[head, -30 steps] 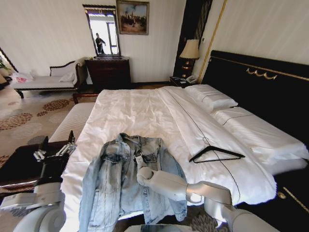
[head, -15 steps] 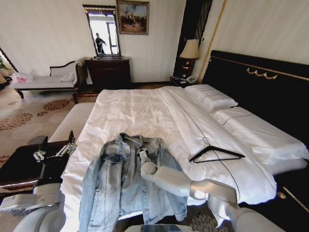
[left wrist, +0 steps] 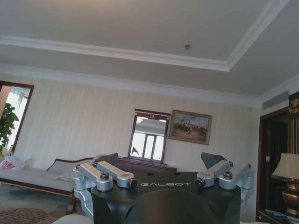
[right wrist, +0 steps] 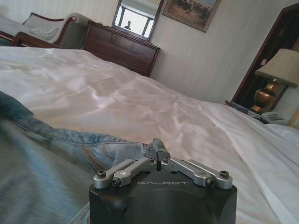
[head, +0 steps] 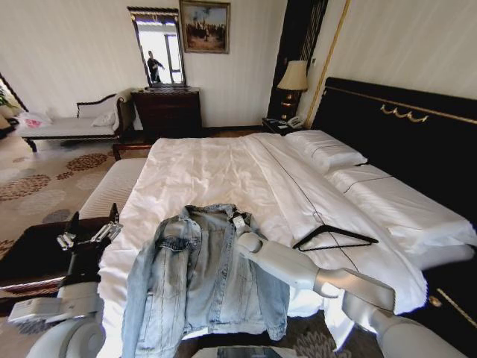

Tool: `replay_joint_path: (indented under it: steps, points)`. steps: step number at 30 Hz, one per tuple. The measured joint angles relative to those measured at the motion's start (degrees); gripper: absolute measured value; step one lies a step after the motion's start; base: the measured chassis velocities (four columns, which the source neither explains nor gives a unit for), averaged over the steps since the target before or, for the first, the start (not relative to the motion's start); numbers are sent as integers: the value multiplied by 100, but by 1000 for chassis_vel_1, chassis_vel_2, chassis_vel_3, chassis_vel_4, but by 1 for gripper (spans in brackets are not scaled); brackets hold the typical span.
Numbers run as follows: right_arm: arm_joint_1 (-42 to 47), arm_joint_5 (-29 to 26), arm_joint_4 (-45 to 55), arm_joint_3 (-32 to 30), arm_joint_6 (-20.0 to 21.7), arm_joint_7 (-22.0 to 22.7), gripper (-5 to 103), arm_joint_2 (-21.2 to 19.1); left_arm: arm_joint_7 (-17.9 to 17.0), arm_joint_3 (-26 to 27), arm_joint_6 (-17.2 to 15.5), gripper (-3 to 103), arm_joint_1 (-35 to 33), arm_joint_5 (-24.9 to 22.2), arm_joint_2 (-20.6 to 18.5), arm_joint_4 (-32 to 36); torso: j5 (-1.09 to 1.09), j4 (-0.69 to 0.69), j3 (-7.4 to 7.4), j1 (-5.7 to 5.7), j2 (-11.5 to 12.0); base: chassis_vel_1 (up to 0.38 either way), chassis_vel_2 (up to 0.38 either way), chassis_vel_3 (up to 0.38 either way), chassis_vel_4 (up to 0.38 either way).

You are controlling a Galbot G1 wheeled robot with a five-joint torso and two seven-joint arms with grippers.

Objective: Pick up the clothes from the bed and hang them on the clothes hanger.

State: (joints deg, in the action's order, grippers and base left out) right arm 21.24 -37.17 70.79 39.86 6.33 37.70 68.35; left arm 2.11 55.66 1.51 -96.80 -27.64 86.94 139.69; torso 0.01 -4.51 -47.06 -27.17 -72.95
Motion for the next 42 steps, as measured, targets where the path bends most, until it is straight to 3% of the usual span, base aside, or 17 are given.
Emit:
replay_joint_path:
  steps: [15,20,23,27,29,32,39,42]
  points:
    - [175,759,-817,-260,-181,-216,-3,202,-28,-7,36,100,-100,-76,-81,-212,-1,1,0,0,0,0,0,0,0]
    - [257,958,-913,-370,-178,-140,17,228,-58,-58,13,100,-112,-102,-77,-254,-1,0,0,0,0,0,0,0,0]
    - [338,984,-907,-450,-140,-58,23,195,-60,-76,10,100,-128,-96,-72,-268,-1,0,0,0,0,0,0,0,0]
    - [495,986,-737,-586,-65,61,44,20,-64,-81,9,100,-151,-61,-63,-318,-1,0,0,0,-1,0,0,0,0]
    - [519,986,-700,-611,-59,78,44,-11,-64,-83,9,100,-152,-48,-60,-328,0,-1,0,0,-1,0,0,0,0]
    - [635,981,-466,-774,-77,142,61,-161,-65,-100,18,100,-151,-3,-41,-380,-1,0,0,0,-1,0,0,0,0]
    - [841,965,170,-1171,-683,42,82,-409,-81,-189,-70,100,-82,0,-51,-543,-1,0,0,0,-1,0,0,0,0]
    - [886,985,286,-1264,-864,-172,97,-557,-93,-241,-137,100,-22,30,-51,-581,-2,-1,1,0,-1,0,0,0,0]
